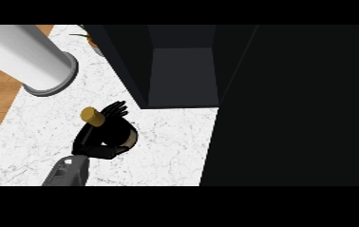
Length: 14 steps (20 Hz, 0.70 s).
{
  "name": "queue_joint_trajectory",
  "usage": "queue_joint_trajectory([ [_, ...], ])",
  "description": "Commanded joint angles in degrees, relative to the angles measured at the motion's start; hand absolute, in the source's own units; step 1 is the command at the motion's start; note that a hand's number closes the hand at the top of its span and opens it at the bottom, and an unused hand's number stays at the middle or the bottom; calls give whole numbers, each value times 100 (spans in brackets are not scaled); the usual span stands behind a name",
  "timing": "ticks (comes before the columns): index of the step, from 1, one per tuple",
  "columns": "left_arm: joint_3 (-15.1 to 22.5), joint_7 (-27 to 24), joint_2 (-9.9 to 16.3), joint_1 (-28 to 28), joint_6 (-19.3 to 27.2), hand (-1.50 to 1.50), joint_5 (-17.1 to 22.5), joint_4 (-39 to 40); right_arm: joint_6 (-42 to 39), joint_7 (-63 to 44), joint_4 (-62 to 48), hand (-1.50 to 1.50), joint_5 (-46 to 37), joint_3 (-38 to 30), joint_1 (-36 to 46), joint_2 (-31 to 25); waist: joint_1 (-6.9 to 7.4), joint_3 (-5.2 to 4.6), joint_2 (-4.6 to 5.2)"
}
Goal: Pick up the wine, place it into the cabinet and close the cabinet
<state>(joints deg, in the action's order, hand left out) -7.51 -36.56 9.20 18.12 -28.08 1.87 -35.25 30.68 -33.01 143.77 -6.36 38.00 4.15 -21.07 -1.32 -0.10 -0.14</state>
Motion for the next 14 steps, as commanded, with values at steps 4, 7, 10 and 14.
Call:
queue_joint_trajectory([
  [4, 26, -483, -128, 88, -123, 150, -3, 214, 85, -577, 1106, -150, -653, 66, -115, -155, 13, -3, -7],
  [7, 31, -846, 81, 171, -9, 150, -141, 322, 165, -523, 1135, -150, -799, 460, -273, -190, -35, -6, -18],
  [10, 106, -562, -192, 301, 242, 150, -58, -140, 249, -89, 585, -150, -655, 308, -174, -32, 56, 6, -18],
  [14, 96, -1202, 45, -286, 358, 150, -177, -42, 222, -207, 1105, -150, -628, 261, -363, -345, 34, 4, -22],
])
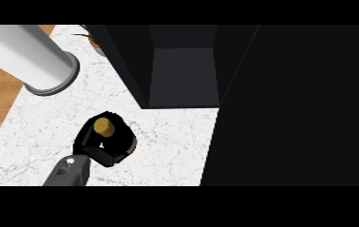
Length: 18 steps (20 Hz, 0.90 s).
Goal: Pick up the wine, place it into the cabinet and close the cabinet
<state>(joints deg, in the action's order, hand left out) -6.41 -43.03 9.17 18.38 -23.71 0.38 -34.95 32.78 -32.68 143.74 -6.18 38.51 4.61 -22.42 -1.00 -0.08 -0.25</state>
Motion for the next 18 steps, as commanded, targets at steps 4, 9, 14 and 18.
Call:
queue_joint_trajectory([
  [4, -221, -660, -193, -857, 618, 150, 159, -390, 158, -169, 860, -150, -553, 129, -355, -174, 60, 5, -21],
  [9, 25, -210, -315, -1023, 272, 150, 297, -1027, 101, 100, 1073, -150, -686, 402, -707, -396, 40, 9, -22],
  [14, 309, 452, -484, -1691, 122, 150, 539, -2380, 73, 180, 989, -150, -262, -86, -665, -473, 106, 14, -17],
  [18, 531, 760, -780, -1734, 385, 150, 496, -2839, 144, 278, 1005, -150, -484, 212, -805, -495, 60, 9, -6],
])
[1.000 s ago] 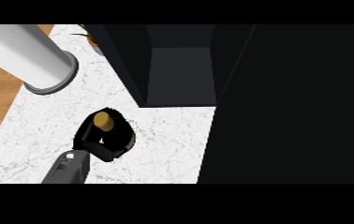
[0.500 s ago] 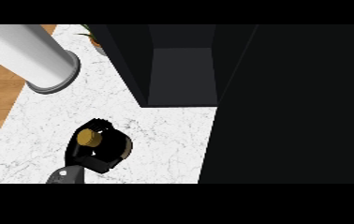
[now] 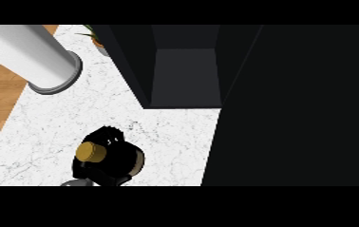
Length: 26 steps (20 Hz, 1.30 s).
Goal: Pick up the wine, place it into the cabinet and close the cabinet
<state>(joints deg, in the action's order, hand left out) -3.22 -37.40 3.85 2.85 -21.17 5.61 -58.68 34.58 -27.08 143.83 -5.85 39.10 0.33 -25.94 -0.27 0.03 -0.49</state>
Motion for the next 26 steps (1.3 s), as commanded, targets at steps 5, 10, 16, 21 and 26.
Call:
queue_joint_trajectory([
  [5, 774, 626, -377, -429, 459, 150, 70, -1243, 26, 6, 924, -150, -649, 494, -557, -65, -38, -6, 14],
  [10, 1494, 1478, -382, -625, 1115, 150, 348, -2368, -12, 70, 991, -150, -339, 175, -603, -338, -18, -2, 17],
  [16, 1955, 1593, -384, -462, 2212, 150, 189, -2676, 156, 111, 1184, -150, -536, 443, -690, -389, -67, -9, 2],
  [21, 2176, 1636, -385, 190, 2992, 150, 341, -2313, 25, 165, 1077, -150, 47, -187, -601, -502, -56, -6, 39],
  [26, 1771, 1882, -302, 501, 2870, 150, 37, -2160, -23, 455, 1213, -150, 113, -126, -957, -675, -61, -3, 31],
])
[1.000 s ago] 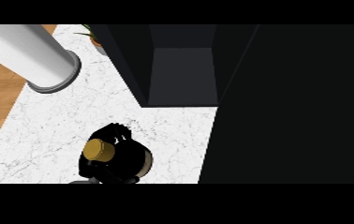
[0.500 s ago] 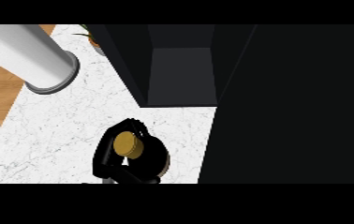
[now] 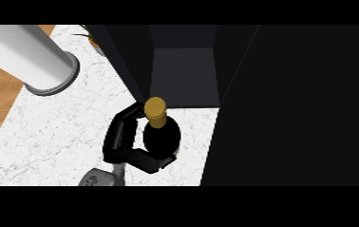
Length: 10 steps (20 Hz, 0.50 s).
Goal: Pick up the wine, place it into the cabinet and close the cabinet
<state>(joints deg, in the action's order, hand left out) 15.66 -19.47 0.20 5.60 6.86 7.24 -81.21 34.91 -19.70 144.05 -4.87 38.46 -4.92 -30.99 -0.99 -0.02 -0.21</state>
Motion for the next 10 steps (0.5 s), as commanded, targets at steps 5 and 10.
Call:
queue_joint_trajectory([
  [5, 30, 42, -19, 720, 642, 150, -232, 523, -13, -489, 1241, -150, 40, -158, -250, -183, 3, -1, 6],
  [10, -464, -115, 35, 1396, 106, 150, -104, 1540, -103, -171, 1089, -150, 177, -154, -500, -227, -22, 0, 20],
])
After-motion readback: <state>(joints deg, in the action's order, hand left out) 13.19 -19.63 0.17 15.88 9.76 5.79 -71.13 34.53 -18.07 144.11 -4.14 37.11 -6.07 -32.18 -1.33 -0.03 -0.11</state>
